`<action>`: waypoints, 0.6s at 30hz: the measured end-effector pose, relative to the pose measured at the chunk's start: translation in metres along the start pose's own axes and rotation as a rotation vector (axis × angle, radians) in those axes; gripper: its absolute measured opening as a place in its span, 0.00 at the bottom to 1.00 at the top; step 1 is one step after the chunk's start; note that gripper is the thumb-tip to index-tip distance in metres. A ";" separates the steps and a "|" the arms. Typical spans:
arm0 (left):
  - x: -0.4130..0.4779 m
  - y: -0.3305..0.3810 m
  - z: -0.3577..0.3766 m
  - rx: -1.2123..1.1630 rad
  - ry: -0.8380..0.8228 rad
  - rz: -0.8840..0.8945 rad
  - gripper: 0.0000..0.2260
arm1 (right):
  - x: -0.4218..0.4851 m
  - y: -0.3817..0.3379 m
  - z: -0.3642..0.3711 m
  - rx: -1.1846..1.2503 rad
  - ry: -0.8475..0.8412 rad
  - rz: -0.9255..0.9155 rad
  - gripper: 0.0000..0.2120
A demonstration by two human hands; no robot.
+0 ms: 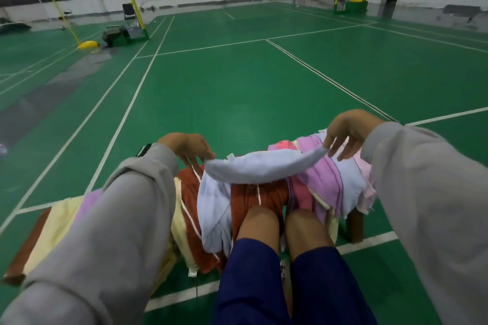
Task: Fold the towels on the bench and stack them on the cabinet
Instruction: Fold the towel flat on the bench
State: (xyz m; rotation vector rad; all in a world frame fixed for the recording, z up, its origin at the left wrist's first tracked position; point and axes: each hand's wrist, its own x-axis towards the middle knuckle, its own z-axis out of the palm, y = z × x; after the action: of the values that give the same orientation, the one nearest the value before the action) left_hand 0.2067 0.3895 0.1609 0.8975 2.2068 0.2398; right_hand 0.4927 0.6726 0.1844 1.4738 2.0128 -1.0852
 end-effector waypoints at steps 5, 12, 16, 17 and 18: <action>-0.014 -0.015 0.041 0.024 -0.179 -0.092 0.14 | 0.005 0.024 0.037 -0.173 -0.134 0.125 0.21; 0.023 -0.017 0.027 -0.007 0.143 0.016 0.13 | 0.027 0.018 0.037 -0.087 0.210 -0.102 0.13; 0.059 -0.020 0.016 0.157 0.370 0.063 0.15 | 0.055 -0.004 0.037 -0.132 0.390 -0.149 0.05; 0.068 -0.022 0.015 0.177 0.401 0.054 0.16 | 0.064 -0.009 0.035 -0.151 0.423 -0.160 0.03; 0.077 -0.025 0.013 0.192 0.429 0.042 0.16 | 0.075 -0.013 0.034 -0.166 0.454 -0.171 0.03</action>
State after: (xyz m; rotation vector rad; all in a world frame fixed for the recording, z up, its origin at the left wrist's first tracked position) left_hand 0.1646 0.4207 0.0985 1.0767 2.6425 0.2633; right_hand 0.4505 0.6892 0.1144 1.5878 2.5083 -0.6596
